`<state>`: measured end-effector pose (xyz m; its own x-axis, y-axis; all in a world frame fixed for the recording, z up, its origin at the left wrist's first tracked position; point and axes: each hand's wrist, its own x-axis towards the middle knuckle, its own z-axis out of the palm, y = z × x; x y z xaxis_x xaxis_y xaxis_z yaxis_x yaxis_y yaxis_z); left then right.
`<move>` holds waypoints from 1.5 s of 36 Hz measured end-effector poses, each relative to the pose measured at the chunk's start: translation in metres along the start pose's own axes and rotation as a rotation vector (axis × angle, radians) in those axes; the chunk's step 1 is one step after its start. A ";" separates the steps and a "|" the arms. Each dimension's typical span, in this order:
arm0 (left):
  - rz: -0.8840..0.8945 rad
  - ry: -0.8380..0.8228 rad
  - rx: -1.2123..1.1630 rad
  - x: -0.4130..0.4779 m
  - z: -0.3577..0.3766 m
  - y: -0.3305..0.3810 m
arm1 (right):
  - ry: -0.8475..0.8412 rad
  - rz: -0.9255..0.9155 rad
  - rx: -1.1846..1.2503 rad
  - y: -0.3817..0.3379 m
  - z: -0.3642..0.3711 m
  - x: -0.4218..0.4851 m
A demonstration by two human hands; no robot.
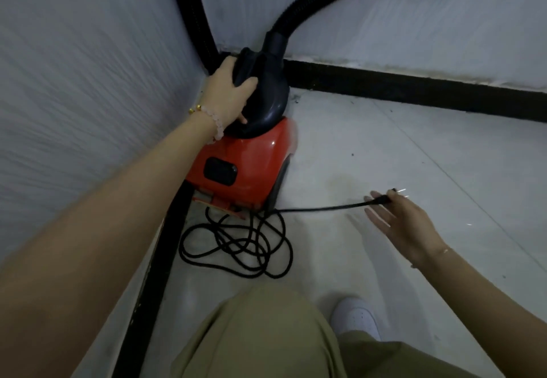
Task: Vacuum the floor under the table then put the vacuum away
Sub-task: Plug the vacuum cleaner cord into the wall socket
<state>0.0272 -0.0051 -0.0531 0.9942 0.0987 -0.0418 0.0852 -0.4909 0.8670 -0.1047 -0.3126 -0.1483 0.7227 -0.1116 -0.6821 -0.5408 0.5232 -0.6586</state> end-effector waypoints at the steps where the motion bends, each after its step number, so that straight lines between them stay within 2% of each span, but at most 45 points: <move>1: -0.001 -0.002 0.005 0.000 0.000 0.000 | 0.042 -0.004 0.089 -0.010 -0.006 0.001; 4: -0.008 -0.003 0.008 0.000 0.002 0.001 | 0.148 -0.052 0.297 -0.045 -0.025 0.004; 7: -0.008 -0.017 0.034 0.001 0.002 0.002 | 0.209 -0.113 0.315 -0.081 -0.042 0.007; 12: -0.077 -0.080 0.093 0.009 -0.001 0.005 | 0.259 -0.166 0.132 -0.125 -0.038 0.007; 15: -0.143 -0.095 0.132 0.017 0.000 0.011 | 0.213 -0.195 0.076 -0.136 -0.019 0.011; 18: -0.162 -0.052 0.220 0.021 -0.001 0.017 | 0.136 -0.232 -0.006 -0.140 0.003 0.016; 23: -0.139 0.051 0.311 0.019 0.004 0.019 | 0.026 -0.319 -0.289 -0.148 0.035 0.024; 26: -0.139 0.075 0.345 0.018 0.007 0.019 | 0.034 -0.371 -0.426 -0.158 0.054 0.024; 32: -0.170 0.070 0.289 0.022 0.006 0.015 | 0.055 -0.385 -0.335 -0.190 0.073 0.036; 43: -0.152 0.056 0.424 0.025 0.008 0.019 | -0.040 -0.318 -0.159 -0.222 0.124 0.051; 54: -0.156 0.073 0.392 0.025 0.010 0.019 | 0.082 -0.226 -0.158 -0.240 0.153 0.088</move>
<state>0.0543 -0.0202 -0.0425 0.9614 0.2522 -0.1104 0.2669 -0.7558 0.5979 0.1551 -0.3190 -0.0017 0.7985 -0.2819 -0.5319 -0.4355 0.3396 -0.8337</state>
